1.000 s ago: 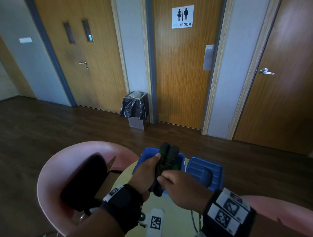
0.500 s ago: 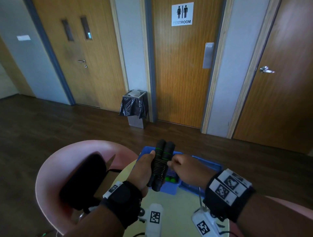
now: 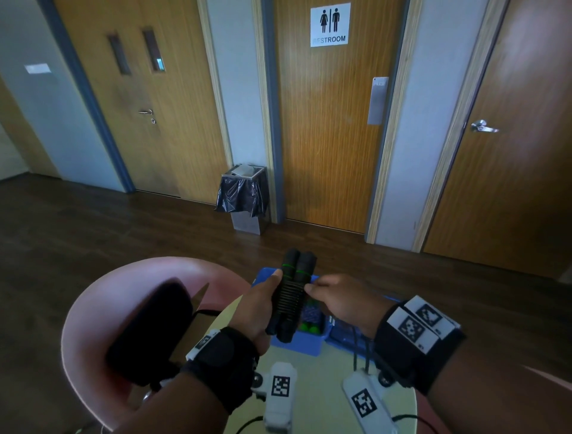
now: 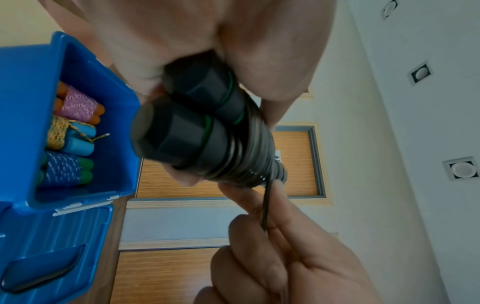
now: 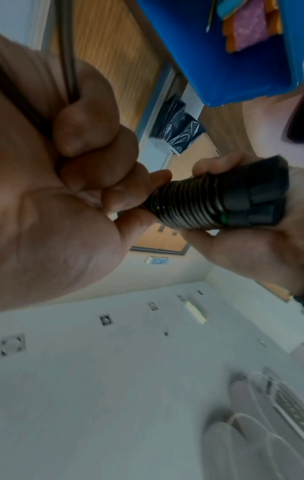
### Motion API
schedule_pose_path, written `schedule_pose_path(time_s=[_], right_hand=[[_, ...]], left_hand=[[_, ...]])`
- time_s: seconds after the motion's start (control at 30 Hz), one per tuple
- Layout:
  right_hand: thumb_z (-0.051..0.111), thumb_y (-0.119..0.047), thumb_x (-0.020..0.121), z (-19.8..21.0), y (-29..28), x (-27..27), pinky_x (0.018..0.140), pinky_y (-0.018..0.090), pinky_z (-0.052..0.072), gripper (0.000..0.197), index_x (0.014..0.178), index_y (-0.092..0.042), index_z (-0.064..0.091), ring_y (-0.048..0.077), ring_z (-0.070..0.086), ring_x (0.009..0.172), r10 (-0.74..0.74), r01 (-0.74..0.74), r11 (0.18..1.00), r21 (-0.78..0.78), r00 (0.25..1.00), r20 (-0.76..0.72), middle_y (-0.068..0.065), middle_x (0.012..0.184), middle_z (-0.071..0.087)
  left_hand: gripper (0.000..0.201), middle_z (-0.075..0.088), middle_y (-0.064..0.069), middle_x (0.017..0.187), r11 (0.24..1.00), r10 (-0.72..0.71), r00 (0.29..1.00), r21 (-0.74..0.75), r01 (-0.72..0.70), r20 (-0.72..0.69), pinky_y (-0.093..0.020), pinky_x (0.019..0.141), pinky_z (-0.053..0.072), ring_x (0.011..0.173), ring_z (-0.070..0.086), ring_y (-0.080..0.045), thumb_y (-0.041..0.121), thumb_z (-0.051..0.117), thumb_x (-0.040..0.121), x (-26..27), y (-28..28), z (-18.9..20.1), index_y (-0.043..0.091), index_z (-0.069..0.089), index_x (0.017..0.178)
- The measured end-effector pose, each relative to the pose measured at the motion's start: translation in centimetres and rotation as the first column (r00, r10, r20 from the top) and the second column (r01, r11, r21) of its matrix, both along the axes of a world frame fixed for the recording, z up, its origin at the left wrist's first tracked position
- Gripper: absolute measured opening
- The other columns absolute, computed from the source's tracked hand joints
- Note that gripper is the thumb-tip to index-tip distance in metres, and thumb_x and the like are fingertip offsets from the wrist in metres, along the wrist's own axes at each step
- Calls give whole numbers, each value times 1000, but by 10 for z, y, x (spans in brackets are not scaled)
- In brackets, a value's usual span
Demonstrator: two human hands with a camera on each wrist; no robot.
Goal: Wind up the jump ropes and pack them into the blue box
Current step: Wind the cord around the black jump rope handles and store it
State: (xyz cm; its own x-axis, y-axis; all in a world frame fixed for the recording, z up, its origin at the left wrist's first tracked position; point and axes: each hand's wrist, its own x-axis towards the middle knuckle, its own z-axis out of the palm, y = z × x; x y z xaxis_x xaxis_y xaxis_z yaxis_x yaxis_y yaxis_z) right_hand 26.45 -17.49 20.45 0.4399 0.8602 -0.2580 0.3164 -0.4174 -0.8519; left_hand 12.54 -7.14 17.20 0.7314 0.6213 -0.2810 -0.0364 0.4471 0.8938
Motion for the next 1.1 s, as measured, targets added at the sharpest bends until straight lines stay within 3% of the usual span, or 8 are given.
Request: schedule_pose_path(time_s=[0.2,0.33,0.5,0.63,0.7,0.87,0.97,1.1], right_hand=[[60,-30,98,0,-2,-2,42,24,19,29,95,-3,69,14,22,47,-137,151,988,21,940,-311,-1,53,30],[59,-26,99,-3,-2,-5,41,23,20,18,96,-9,63,14,21,48,-161,189,981,43,920,-356,-1,52,28],[61,-27,97,-8,-1,-7,45,24,24,27,83,-3,62,16,27,46,-199,216,975,44,948,-249,7,56,30],[58,-30,99,-22,2,-14,54,25,31,45,111,13,58,20,39,59,-193,208,975,77,967,-167,29,71,46],[60,-34,97,-25,2,-15,61,31,34,45,105,10,62,22,43,65,-159,174,982,78,973,-168,36,81,52],[59,-37,98,-7,-2,3,57,28,33,33,72,-18,67,16,44,57,56,-54,997,-55,998,26,-1,59,48],[57,-34,100,-1,1,4,60,29,34,34,76,-13,70,17,49,67,122,-115,992,-55,982,144,3,68,52],[59,-31,99,-1,2,7,58,30,32,24,82,-19,72,21,40,58,88,-85,994,-72,996,33,6,62,44]], left_hand=[[52,64,-24,83,981,56,998,186,-57,11,-36,54,50,62,61,-31,39,55,99,-2,6,10,-10,54,115],[39,69,-20,85,960,82,996,267,-84,18,-40,61,54,68,64,-31,34,58,98,-2,5,9,-2,61,111],[44,67,-11,77,926,32,991,378,19,-129,-36,60,46,64,60,-24,51,50,98,-3,7,-1,14,73,95],[49,66,-10,74,948,40,978,318,28,-204,-39,65,43,66,59,-25,49,37,102,2,-1,-3,16,71,89],[43,68,-4,71,942,87,975,335,-14,-203,-35,66,46,65,62,-22,43,41,104,2,-3,-2,18,69,84],[43,69,-8,69,920,93,979,392,-14,-184,-33,64,46,64,63,-23,44,50,101,-5,1,-6,16,71,76],[43,68,-8,67,934,78,982,357,-13,-170,-30,60,46,61,62,-23,42,50,101,-5,1,-1,12,72,79],[44,68,-10,68,971,24,985,239,19,-173,-28,56,47,56,63,-22,41,52,100,-6,2,4,6,74,86]])
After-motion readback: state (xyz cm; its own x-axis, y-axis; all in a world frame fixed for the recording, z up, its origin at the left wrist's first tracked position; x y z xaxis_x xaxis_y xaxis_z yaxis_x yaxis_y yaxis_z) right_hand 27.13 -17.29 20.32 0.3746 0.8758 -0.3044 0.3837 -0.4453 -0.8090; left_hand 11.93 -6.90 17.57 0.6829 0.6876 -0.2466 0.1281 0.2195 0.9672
